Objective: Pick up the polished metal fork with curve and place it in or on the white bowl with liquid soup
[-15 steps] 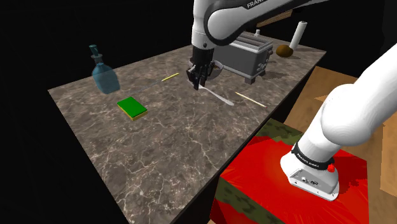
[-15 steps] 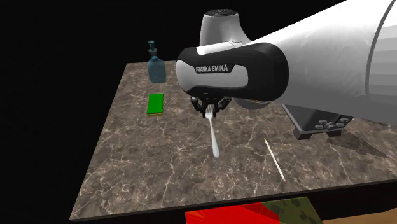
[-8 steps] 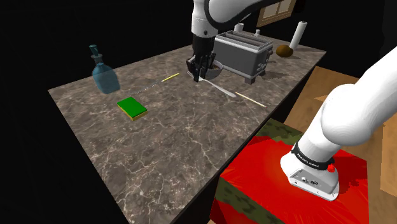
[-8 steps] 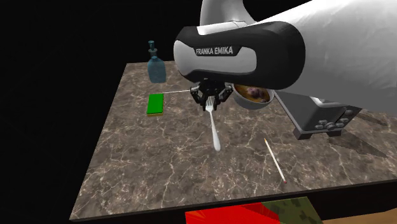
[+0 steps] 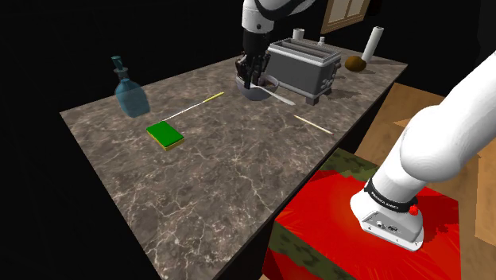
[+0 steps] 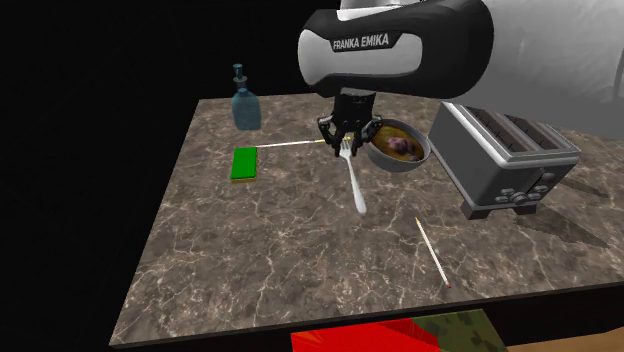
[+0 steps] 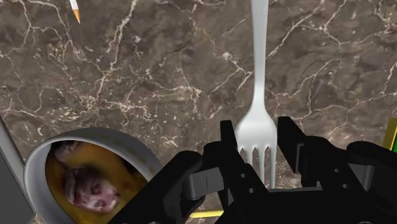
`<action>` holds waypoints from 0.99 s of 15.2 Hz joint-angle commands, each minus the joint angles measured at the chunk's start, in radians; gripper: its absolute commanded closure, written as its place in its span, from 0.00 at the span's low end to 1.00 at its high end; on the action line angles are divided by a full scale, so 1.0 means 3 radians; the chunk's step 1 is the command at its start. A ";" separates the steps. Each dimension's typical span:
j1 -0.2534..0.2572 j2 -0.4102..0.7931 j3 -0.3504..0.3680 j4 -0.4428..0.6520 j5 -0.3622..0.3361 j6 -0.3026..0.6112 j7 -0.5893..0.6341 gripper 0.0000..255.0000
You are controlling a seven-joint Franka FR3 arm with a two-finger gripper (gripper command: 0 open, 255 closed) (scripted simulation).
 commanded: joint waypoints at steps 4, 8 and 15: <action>-0.0150 0.0372 -0.0185 0.0397 -0.0052 -0.0033 -0.0311 1.00; -0.0268 0.0689 -0.0314 0.0776 -0.0063 -0.0099 -0.0554 1.00; -0.0481 0.1340 -0.0491 0.1630 -0.0032 -0.0310 -0.0949 1.00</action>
